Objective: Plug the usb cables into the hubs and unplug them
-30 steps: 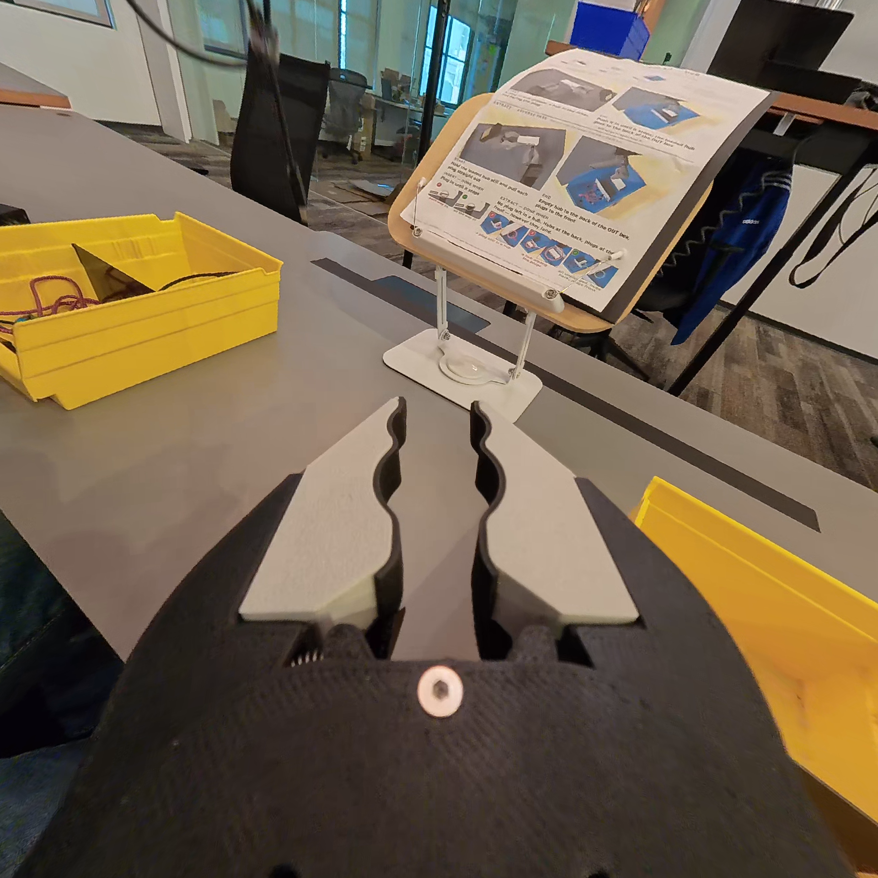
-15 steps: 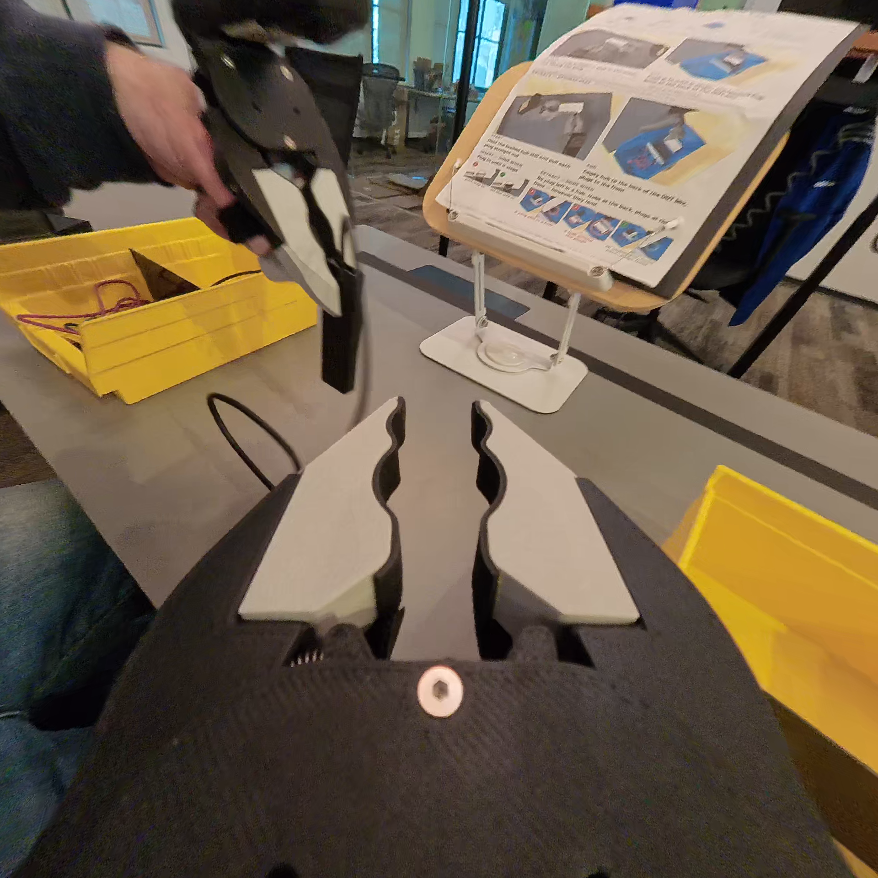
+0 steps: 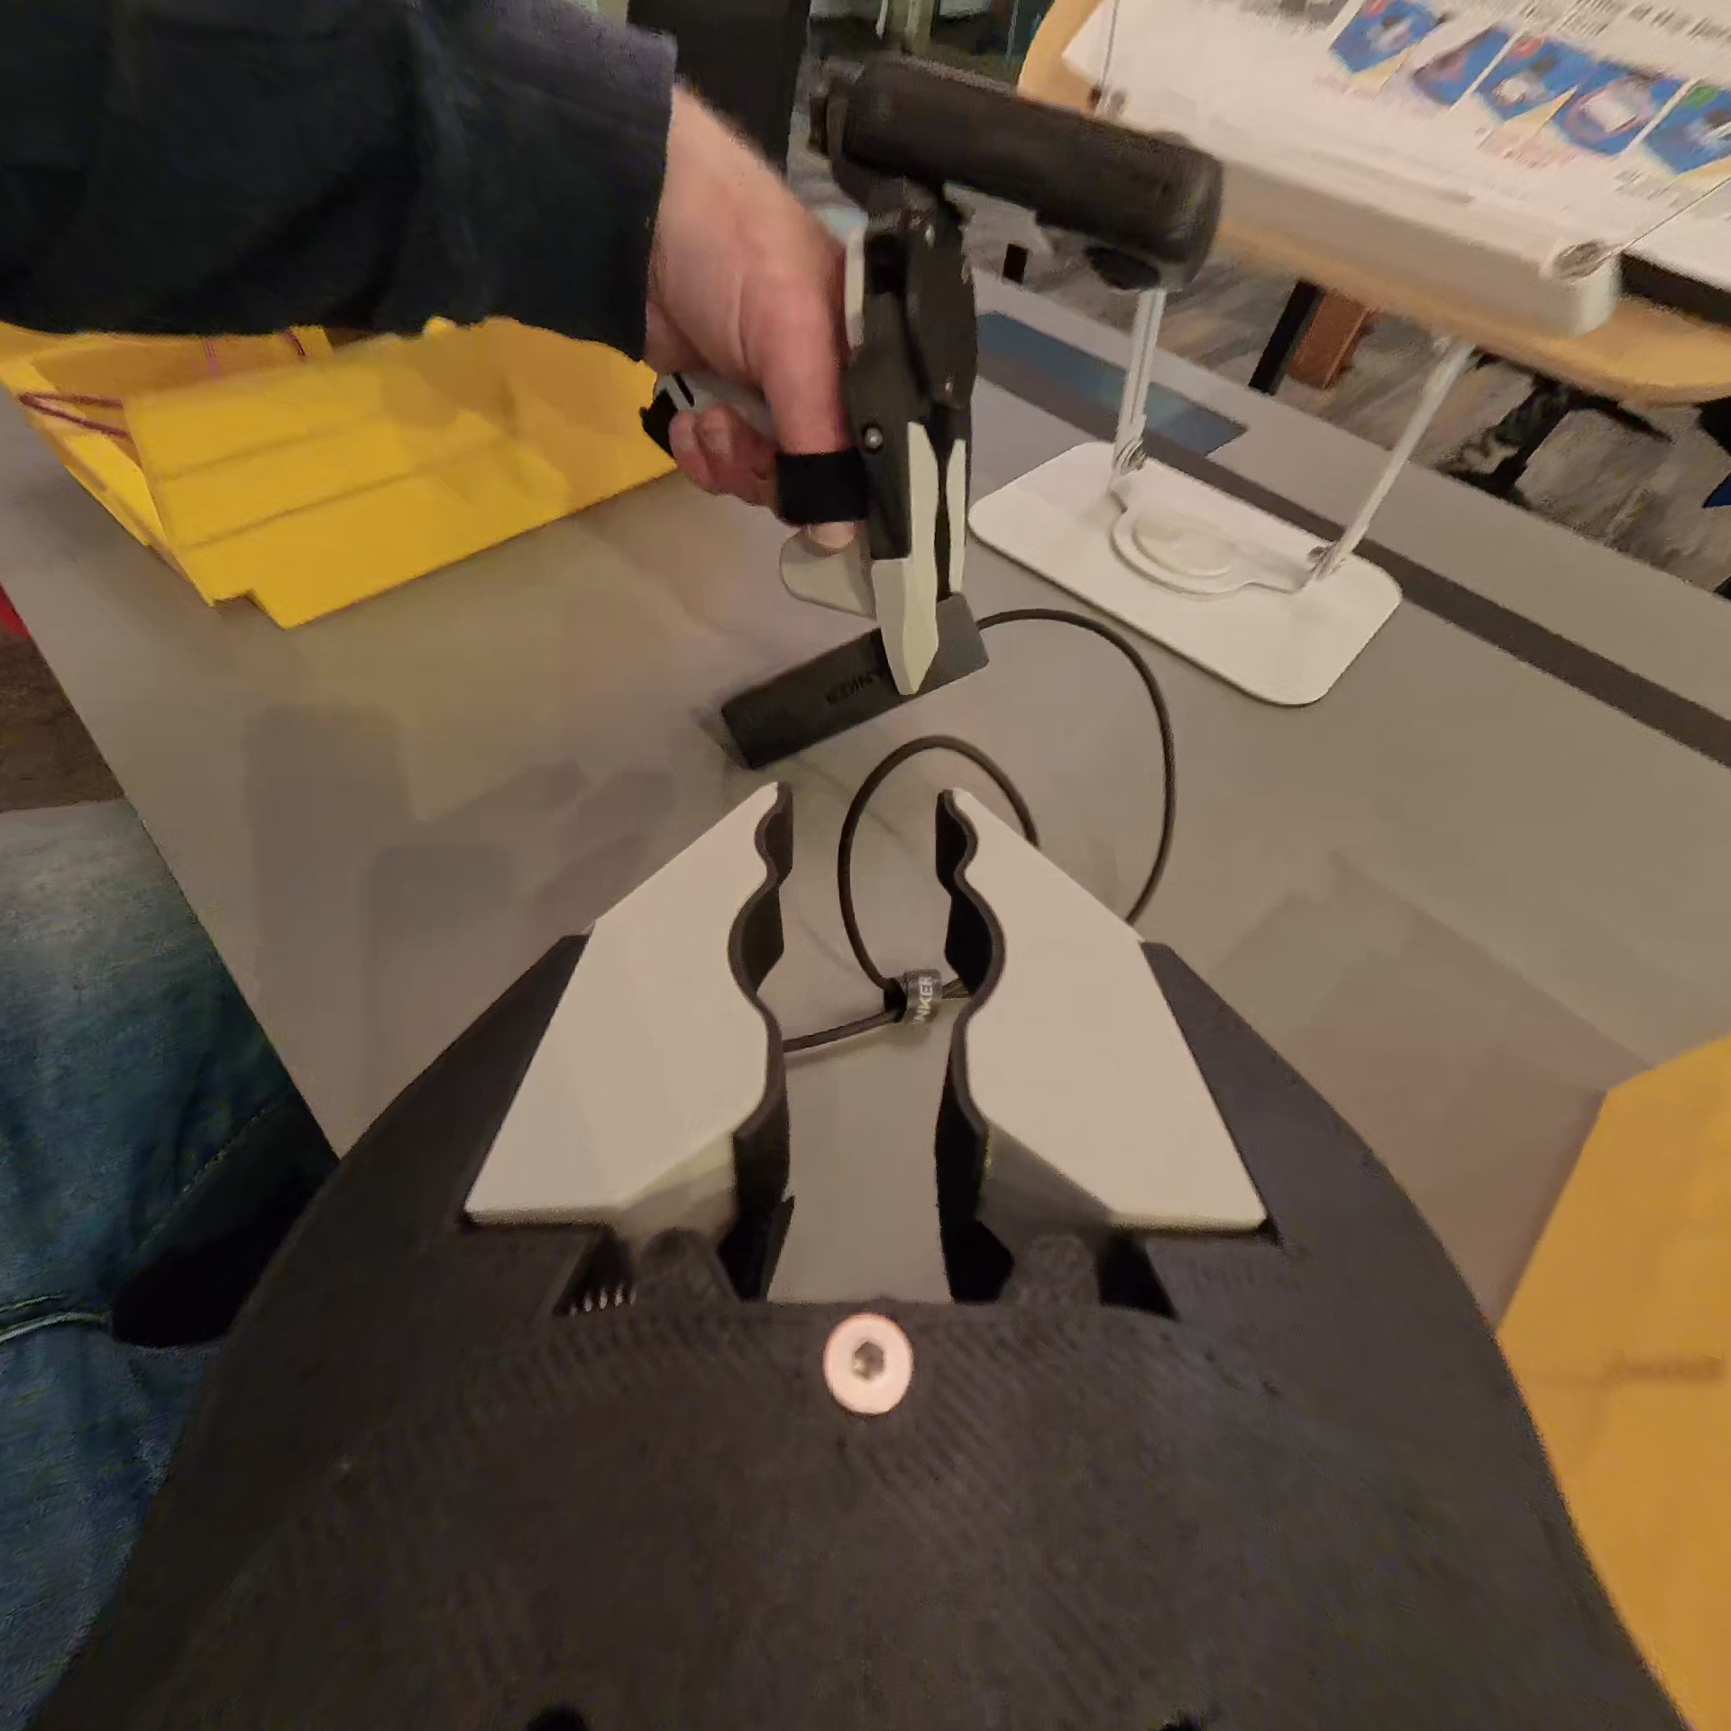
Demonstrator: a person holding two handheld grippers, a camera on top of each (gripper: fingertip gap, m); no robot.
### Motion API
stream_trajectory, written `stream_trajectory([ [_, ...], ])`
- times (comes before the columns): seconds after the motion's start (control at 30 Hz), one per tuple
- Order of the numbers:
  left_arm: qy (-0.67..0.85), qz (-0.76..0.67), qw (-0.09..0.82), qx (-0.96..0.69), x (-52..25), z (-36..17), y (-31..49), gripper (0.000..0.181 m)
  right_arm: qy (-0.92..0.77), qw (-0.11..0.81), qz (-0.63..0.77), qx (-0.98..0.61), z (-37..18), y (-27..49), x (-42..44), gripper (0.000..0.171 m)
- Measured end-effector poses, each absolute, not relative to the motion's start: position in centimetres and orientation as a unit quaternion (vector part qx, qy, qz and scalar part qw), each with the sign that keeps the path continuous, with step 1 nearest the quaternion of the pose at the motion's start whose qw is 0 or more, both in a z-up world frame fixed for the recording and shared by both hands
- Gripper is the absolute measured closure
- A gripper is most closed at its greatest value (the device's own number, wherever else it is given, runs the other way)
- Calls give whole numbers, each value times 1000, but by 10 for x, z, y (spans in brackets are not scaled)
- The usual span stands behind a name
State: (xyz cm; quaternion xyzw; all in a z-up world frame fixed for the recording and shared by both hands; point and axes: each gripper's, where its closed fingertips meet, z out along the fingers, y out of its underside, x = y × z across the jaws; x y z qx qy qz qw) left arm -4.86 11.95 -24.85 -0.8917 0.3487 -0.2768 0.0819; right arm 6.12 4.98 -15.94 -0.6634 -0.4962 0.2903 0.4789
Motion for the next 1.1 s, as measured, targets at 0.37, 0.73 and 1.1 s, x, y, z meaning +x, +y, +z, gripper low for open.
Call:
stream_trajectory([
  [0.37, 365, -186, 97, -907, -69, -276, 123, 128, -562, 426, 257, -661, -220, 47, 7, 137],
  [0.73, 458, -25, 226, -859, -147, -157, 67, 108, -573, 423, 266, -649, -226, 38, 1, 136],
  [1.1, 447, 108, 126, -879, -289, -186, -109, 141, -568, 406, 303, -649, -238, 24, 1, 137],
])
